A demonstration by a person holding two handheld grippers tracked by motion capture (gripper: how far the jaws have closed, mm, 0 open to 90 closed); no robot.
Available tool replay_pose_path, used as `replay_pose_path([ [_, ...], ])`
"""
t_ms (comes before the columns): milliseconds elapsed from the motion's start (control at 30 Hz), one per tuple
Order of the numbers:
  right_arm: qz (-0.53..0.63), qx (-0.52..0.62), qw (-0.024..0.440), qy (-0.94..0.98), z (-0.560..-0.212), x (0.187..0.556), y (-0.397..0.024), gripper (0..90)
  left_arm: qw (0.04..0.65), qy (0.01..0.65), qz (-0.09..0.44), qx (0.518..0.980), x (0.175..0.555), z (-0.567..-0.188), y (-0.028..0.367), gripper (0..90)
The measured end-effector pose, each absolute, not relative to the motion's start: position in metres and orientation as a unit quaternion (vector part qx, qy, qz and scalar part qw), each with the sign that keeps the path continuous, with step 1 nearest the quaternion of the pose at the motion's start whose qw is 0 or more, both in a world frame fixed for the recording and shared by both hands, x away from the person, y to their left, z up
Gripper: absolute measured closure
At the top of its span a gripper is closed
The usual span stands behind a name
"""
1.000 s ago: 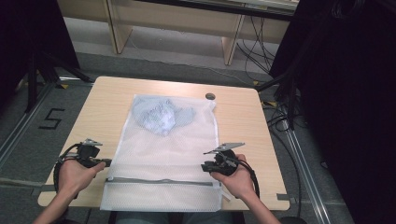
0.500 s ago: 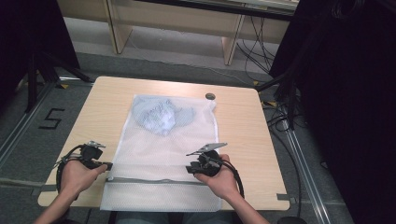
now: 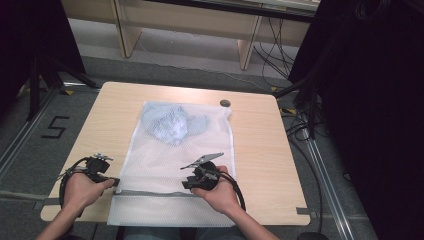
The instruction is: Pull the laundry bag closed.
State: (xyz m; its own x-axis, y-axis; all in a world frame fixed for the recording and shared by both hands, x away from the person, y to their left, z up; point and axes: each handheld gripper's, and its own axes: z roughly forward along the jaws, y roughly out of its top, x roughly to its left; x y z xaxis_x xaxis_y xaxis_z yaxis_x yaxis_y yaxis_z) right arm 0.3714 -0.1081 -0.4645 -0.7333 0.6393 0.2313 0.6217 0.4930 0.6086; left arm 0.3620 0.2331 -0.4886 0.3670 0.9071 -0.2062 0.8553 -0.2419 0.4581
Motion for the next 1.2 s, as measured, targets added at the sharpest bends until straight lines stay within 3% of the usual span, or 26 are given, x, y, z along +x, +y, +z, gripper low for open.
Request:
replay_pose_path([
  [1200, 0.362, 0.302, -0.055, 0.88, -0.485, 0.365, 0.006, 77.0, 0.23, 0.576, 0.036, 0.783, 0.361, -0.49, 0.229, 89.8],
])
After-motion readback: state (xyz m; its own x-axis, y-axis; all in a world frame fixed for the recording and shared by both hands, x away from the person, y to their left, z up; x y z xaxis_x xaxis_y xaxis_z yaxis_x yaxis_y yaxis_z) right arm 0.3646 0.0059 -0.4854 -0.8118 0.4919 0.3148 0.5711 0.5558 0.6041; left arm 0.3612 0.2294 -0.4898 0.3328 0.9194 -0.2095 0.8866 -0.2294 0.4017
